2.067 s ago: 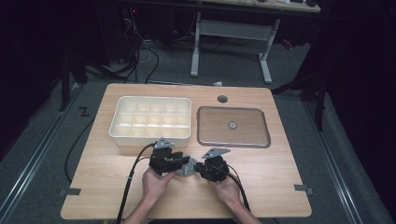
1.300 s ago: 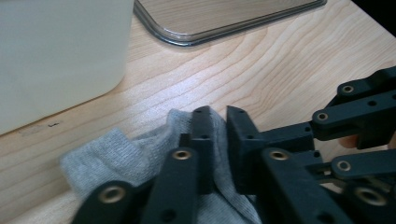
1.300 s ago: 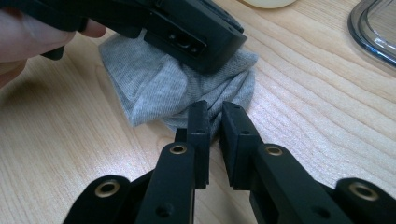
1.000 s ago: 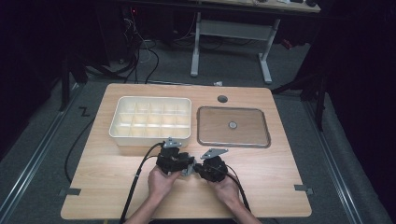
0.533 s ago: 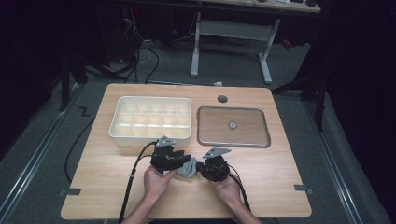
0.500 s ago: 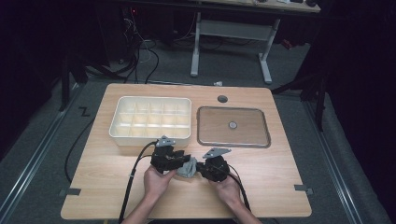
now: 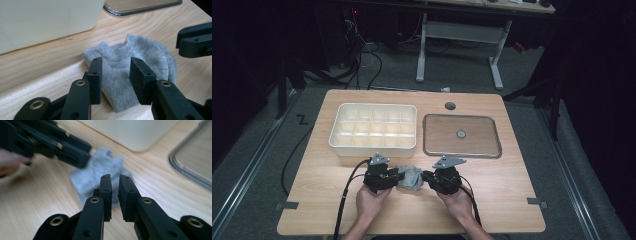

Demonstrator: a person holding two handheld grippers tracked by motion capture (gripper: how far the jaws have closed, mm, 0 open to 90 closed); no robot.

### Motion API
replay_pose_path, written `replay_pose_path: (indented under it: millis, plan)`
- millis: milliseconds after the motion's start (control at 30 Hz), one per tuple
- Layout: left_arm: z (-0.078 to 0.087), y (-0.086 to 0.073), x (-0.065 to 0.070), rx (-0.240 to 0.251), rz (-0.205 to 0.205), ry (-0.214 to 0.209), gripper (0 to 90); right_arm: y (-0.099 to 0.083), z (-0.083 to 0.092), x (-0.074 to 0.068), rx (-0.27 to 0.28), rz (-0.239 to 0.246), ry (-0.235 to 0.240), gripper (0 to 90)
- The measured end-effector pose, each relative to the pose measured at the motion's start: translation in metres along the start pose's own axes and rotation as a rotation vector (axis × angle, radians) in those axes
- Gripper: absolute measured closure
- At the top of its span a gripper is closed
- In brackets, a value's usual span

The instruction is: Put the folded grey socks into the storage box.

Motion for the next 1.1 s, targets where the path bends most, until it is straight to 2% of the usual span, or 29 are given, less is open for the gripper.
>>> replay_pose_path:
  millis: [100,200,333,533,1000,1100]
  plan:
    - [-0.001,-0.001,0.000,0.001,0.005,0.002,63.7,0.006,-0.002,-0.007,0.008,0.021,0.006,81.4]
    - [-0.001,-0.003,-0.002,-0.001,-0.002,0.012,63.6,0.011,-0.014,-0.015,-0.014,0.044,0.008,81.4]
    - [-0.002,-0.006,-0.006,-0.008,-0.007,0.032,63.4,0.004,-0.027,-0.009,-0.053,0.045,-0.024,81.4]
    - [-0.003,-0.014,-0.009,-0.032,-0.037,0.052,63.5,-0.008,-0.031,0.004,-0.090,0.027,-0.053,81.3]
    - [-0.004,-0.020,-0.009,-0.059,-0.082,0.061,66.8,-0.014,-0.036,0.007,-0.109,0.056,-0.056,81.1]
    - [-0.003,-0.021,-0.008,-0.069,-0.076,0.068,67.0,-0.015,-0.036,0.007,-0.103,0.060,-0.057,81.1]
Point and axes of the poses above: each handheld gripper's, and its own axes: z roughly backward along the jaws, y roughly out of its top, x roughly to its right, the point moved 6 cm from there along -z, roughly forward along the jaws, and after that the axes turned 1 degree about -x, right-handed, at the moved point
